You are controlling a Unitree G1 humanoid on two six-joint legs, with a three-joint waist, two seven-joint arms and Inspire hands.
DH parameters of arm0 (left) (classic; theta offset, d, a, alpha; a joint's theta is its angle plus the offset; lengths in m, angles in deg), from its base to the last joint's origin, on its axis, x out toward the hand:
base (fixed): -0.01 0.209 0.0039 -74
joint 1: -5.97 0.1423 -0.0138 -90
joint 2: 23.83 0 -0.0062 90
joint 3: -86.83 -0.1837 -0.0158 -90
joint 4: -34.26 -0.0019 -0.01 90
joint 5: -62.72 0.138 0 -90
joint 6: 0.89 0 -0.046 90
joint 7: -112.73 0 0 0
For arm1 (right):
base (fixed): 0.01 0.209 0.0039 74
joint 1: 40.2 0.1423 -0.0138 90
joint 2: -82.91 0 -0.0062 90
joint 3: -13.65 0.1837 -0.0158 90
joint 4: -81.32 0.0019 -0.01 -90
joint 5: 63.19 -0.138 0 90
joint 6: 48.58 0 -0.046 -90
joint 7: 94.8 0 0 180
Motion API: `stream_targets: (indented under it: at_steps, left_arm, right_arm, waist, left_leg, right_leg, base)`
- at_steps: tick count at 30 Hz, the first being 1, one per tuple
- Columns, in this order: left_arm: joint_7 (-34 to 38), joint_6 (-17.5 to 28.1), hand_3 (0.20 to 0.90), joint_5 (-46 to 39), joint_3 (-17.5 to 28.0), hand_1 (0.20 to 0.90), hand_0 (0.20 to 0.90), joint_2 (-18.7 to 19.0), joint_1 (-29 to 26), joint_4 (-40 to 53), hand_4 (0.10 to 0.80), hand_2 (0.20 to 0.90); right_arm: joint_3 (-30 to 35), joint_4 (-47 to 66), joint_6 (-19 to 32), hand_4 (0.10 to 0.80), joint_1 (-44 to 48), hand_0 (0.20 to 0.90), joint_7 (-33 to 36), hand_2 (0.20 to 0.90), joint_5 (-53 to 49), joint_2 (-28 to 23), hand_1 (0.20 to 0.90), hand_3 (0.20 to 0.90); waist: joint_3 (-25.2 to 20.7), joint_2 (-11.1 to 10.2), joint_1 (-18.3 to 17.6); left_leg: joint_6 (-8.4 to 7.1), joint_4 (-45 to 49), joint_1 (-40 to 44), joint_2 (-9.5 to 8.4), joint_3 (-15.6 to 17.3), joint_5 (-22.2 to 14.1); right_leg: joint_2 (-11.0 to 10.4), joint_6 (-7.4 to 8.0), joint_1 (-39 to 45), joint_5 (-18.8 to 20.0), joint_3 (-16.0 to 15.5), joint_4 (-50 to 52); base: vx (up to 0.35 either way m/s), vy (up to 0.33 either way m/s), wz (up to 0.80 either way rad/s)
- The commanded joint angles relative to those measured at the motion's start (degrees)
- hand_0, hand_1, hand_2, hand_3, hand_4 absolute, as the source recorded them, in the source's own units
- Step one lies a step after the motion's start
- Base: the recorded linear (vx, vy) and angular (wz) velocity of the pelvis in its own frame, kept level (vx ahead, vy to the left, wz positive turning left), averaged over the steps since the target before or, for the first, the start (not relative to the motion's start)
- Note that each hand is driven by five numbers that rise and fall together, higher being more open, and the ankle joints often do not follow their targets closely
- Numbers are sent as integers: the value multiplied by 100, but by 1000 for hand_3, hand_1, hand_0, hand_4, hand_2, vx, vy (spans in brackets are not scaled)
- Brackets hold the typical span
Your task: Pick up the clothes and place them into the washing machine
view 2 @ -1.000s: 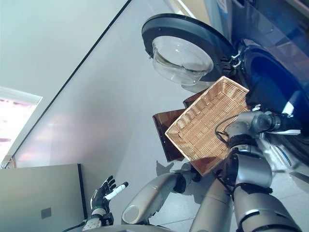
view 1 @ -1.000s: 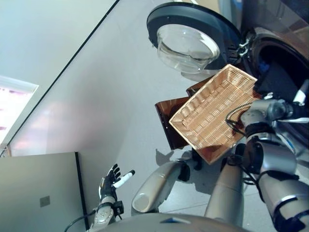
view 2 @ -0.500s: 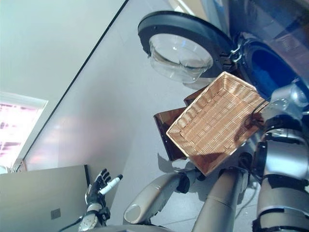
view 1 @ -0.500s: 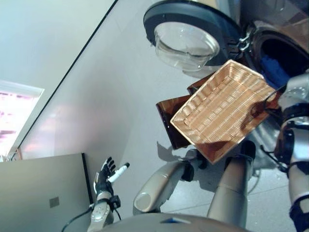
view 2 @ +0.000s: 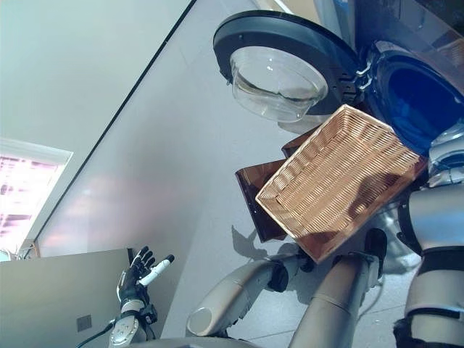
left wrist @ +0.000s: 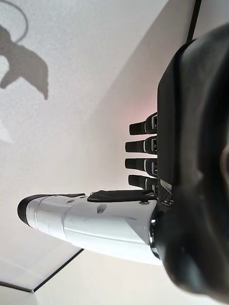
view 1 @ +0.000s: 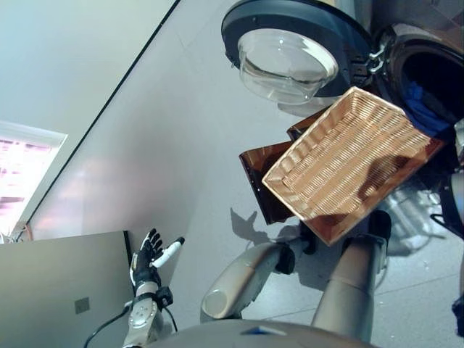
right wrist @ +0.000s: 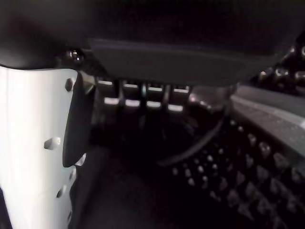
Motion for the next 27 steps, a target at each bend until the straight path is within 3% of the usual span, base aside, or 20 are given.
stream_targets:
  at_steps: [1,4,6,14,22,23,27]
  left_arm:
    - [226,197,900,-168,504,900,900,540,95,-246,800,900]
    - [224,206,900,-252,474,900,900,521,69,-355,800,900]
    - [228,171,900,-309,349,900,900,451,-41,-633,800,900]
    - [95,112,900,-382,115,900,900,393,-168,-891,800,900]
    - [132,140,900,-236,162,900,900,550,-210,-876,800,900]
    - [156,161,900,-226,181,900,900,555,-236,-923,800,900]
    - [169,120,900,-219,198,900,900,544,-298,-1156,800,900]
  right_arm:
    - [-1448,735,402,800,1578,900,471,900,952,-534,900,900]
    - [-1202,725,555,800,1405,900,427,900,727,-347,900,900]
    - [-530,735,857,800,929,900,313,900,179,-14,900,900]
    - [796,520,1543,800,-509,900,84,900,-1121,1318,900,900]
    - [1146,992,1960,800,-1435,900,-108,900,-1528,2358,900,900]
    - [1243,1297,2132,800,-1737,900,-217,900,-1761,2697,900,900]
    - [1251,1654,2289,800,-2215,900,-453,900,-2065,3174,900,900]
  waist:
    - [-683,-101,157]
    - [-642,-144,154]
    - [-550,-193,75]
    - [-447,-292,71]
    - [-285,-434,133]
    - [-236,-497,133]
    - [-186,-639,122]
  left_leg:
    - [-571,70,-346,230,-90,-115]
    - [-577,70,-341,263,-67,-104]
    - [-578,82,-323,293,-27,-106]
    - [-585,112,-249,376,1,-106]
    - [-623,140,-264,376,-111,-8]
    - [-630,142,-267,377,-130,12]
    - [-633,157,-294,390,-159,32]
  right_leg:
    - [216,-652,476,-158,-453,-293]
    - [239,-656,493,-156,-449,-286]
    - [281,-646,536,-115,-425,-322]
    - [318,-639,709,-69,-503,-450]
    - [307,-671,835,-108,-723,-414]
    - [318,-678,853,-107,-769,-407]
    - [329,-694,881,-109,-839,-415]
  base:
    - [-8,-4,4]
    - [-4,-4,2]
    - [5,2,-1]
    - [-13,-9,-10]
    - [-35,-50,14]
    - [-27,-42,5]
    - [-14,-33,7]
